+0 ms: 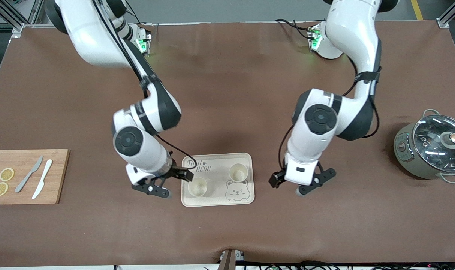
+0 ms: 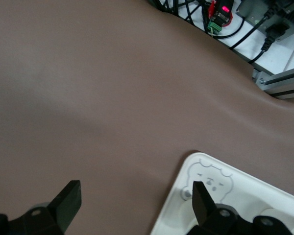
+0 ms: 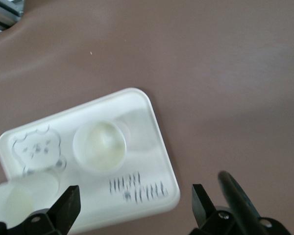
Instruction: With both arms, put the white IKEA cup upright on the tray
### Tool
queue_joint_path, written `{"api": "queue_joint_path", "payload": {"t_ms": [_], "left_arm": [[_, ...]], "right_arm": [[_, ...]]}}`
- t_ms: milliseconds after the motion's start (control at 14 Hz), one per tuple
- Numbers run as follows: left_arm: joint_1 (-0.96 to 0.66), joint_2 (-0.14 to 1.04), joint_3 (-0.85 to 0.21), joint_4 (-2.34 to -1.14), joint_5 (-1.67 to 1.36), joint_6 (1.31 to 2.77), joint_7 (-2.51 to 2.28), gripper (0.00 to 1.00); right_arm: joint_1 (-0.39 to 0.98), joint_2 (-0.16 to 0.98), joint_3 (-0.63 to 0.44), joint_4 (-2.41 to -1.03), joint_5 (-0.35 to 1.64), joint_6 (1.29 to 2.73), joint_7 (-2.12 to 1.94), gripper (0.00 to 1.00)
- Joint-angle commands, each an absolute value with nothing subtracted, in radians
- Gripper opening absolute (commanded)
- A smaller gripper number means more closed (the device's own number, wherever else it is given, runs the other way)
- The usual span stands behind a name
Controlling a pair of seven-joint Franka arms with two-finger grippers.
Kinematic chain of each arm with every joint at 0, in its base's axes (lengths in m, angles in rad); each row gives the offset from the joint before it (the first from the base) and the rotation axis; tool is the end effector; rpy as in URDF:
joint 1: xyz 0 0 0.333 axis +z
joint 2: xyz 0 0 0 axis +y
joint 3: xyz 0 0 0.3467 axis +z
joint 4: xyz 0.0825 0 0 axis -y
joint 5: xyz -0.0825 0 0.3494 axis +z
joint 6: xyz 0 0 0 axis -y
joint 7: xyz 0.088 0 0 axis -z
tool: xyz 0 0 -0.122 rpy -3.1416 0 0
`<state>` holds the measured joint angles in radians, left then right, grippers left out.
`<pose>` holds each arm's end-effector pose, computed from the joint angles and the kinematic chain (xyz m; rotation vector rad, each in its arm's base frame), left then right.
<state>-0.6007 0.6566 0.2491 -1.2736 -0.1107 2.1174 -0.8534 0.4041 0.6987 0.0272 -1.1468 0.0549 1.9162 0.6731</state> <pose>0.6745 -0.3078 0.4177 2.9587 0.7304 0.2992 0.6740 0.3085 0.4149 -3.0182 0.4031 -0.0364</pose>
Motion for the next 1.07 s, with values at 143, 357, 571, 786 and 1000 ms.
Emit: {"api": "queue_joint_path", "payload": {"t_ms": [143,357,571,786,1000], "left_arm": [[-0.52,0.482,0.239,-1.474,-0.13,2.117,-0.626,1.0],[-0.456,0.411,0.238,-1.535,-0.132,2.112,-0.478,1.0],[-0.404,0.368,0.239,-1.543,-0.132,2.031,-0.32,1.0],[-0.351,0.335,0.239,-1.542,-0.132,1.976,-0.203,1.0],[-0.312,0.307,0.242,-1.54,-0.123,1.941,-0.1,1.0]], "right_arm": [[0.365,0.389,0.04,-1.247,0.063,1.611,0.646,1.0],[0.287,0.165,0.034,-1.456,0.061,1.574,0.464,1.0],[0.152,0.034,0.032,-1.593,0.054,1.572,0.268,1.0],[-0.032,0.002,0.032,-1.629,0.052,1.571,0.05,1.0],[-0.159,0.008,0.032,-1.623,0.052,1.586,-0.083,1.0]]}}
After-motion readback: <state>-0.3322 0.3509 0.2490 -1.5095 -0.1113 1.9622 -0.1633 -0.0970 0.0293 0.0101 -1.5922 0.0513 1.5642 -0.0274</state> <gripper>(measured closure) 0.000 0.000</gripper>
